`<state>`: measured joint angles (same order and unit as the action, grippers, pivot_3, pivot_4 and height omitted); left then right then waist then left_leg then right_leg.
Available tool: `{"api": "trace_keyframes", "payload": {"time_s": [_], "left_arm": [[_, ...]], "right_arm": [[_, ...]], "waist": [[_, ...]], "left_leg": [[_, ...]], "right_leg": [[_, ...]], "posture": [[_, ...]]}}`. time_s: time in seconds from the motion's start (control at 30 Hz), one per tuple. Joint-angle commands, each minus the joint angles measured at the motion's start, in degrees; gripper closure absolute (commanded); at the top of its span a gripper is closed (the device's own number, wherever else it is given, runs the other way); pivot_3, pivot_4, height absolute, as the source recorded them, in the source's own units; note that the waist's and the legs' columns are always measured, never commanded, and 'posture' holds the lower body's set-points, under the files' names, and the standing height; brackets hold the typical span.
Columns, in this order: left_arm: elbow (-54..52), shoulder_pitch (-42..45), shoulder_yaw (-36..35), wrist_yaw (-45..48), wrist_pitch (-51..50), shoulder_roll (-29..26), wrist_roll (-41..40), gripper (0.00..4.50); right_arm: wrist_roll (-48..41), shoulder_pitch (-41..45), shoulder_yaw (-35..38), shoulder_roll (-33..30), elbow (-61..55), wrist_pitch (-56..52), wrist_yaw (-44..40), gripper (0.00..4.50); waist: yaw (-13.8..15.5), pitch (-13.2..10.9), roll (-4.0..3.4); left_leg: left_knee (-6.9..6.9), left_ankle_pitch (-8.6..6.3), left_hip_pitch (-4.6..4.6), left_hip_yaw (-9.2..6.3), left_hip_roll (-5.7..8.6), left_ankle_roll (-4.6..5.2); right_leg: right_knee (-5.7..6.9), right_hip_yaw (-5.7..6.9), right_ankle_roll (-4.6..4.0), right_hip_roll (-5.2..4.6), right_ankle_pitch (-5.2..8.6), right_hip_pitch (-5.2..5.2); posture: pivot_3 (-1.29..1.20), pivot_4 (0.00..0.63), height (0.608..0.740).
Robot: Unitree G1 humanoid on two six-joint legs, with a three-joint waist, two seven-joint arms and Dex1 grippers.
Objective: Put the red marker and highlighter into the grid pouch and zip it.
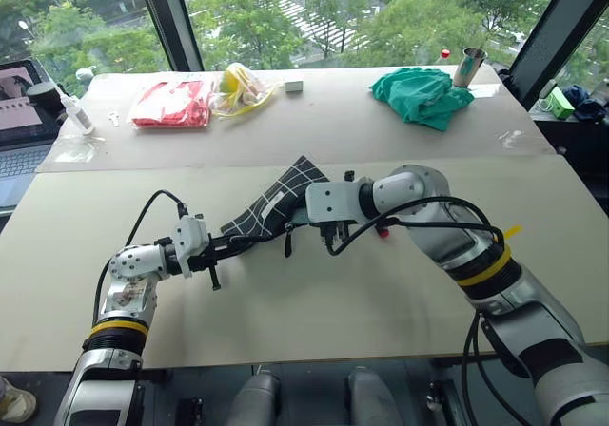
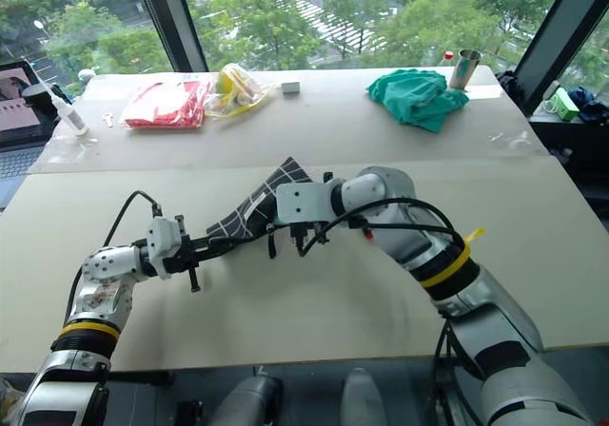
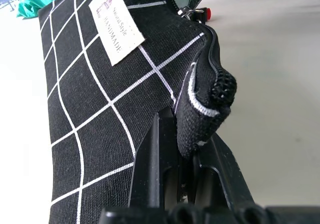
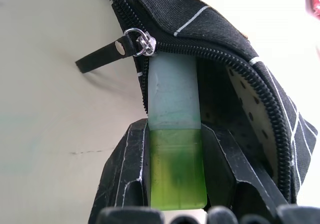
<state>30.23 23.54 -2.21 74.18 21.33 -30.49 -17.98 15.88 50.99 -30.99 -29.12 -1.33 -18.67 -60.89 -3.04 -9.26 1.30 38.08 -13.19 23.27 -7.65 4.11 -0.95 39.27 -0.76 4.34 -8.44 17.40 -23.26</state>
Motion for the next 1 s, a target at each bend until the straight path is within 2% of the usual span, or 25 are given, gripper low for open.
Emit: {"api": "trace_keyframes", "payload": {"time_s": [0.03,0.3,0.43,0.47,0.9,0.97,1.0], "left_arm": [[-0.95,0.69,0.23,0.63,1.0,0.22,-0.24,4.5],[-1.09,0.53,0.41,1.27,0.36,0.11,-0.35,4.5],[-0.98,0.56,0.57,1.45,0.25,-0.02,-0.42,4.5],[-0.91,0.59,0.58,1.52,0.27,-0.03,-0.42,4.5],[-1.11,0.35,0.9,2.02,0.06,0.41,-0.31,4.5],[-1.21,0.28,0.83,2.09,-0.01,0.4,-0.24,4.5],[-1.22,0.31,0.79,2.14,-0.06,0.4,-0.23,4.5]], "right_arm": [[1.66,0.21,-0.81,0.52,-1.68,5.97,1.18,3.46],[4.88,-0.11,-0.24,-3.1,-1.4,11.33,-0.73,3.46],[-5.79,-1.44,5.41,-5.04,-8.89,2.39,-9.94,3.46],[-7.28,-1.33,6.71,-4.69,-9.55,0.94,-10.1,3.46],[-6.74,-0.87,10.3,6.56,-3.07,-11.01,4.45,3.46],[-4.87,-1.79,8.25,6.26,-2.85,-8.46,5.4,2.45],[-4.09,-2.17,7.33,6.06,-2.48,-7.35,5.97,2.21]], "waist": [[-0.19,0.0,0.0],[-0.31,0.0,0.0],[-0.33,0.0,0.0],[-0.33,0.0,0.0],[-0.92,0.0,0.0],[-0.83,0.0,0.0],[-0.74,0.0,0.0]], "left_leg": [[0.0,0.0,0.0,0.0,0.0,0.0],[0.0,0.0,0.0,0.0,0.01,0.0],[0.0,0.0,0.02,-0.01,0.0,0.0],[0.0,0.0,0.02,-0.02,0.0,0.01],[-0.04,0.0,-0.02,-0.03,0.0,0.0],[-0.04,0.0,-0.01,-0.03,0.0,-0.01],[-0.04,0.0,-0.01,-0.03,0.01,-0.01]], "right_leg": [[0.0,0.0,0.0,0.0,0.0,0.0],[-0.01,0.01,0.0,0.0,0.0,0.01],[-0.01,0.02,0.0,0.0,0.0,0.01],[-0.02,0.03,0.0,0.0,0.0,0.03],[0.02,0.0,0.0,0.0,0.0,0.02],[0.02,-0.01,0.0,0.0,0.0,0.01],[0.02,-0.01,0.0,-0.01,0.0,0.01]], "posture": [[0.0,0.15,0.74],[0.0,0.15,0.74],[0.0,0.15,0.74],[0.0,0.15,0.74],[0.0,0.15,0.74],[0.0,0.15,0.74],[0.0,0.15,0.74]]}}
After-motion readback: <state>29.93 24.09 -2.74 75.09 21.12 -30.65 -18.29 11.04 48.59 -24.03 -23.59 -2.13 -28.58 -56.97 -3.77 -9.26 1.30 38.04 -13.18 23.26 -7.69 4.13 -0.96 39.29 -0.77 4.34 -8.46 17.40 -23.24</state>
